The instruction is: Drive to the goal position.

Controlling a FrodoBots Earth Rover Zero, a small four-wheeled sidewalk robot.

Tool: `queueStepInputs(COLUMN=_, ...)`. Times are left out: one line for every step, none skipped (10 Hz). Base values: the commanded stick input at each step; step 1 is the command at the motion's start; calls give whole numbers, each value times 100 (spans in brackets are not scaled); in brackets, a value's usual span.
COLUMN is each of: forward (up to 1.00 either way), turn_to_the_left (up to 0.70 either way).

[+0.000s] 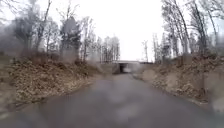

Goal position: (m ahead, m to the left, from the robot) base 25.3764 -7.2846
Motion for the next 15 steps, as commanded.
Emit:
queueStepInputs(forward=100, turn_to_the_left=0)
queueStepInputs(forward=100, turn_to_the_left=0)
queueStepInputs(forward=100, turn_to_the_left=0)
queueStepInputs(forward=100, turn_to_the_left=0)
queueStepInputs(forward=100, turn_to_the_left=0)
queueStepInputs(forward=100, turn_to_the_left=0)
queueStepInputs(forward=100, turn_to_the_left=0)
queueStepInputs(forward=100, turn_to_the_left=0)
queueStepInputs(forward=100, turn_to_the_left=0)
queueStepInputs(forward=100, turn_to_the_left=0)
queueStepInputs(forward=100, turn_to_the_left=0)
queueStepInputs(forward=100, turn_to_the_left=0)
queueStepInputs(forward=100, turn_to_the_left=0)
queueStepInputs(forward=100, turn_to_the_left=0)
queueStepInputs(forward=100, turn_to_the_left=0)
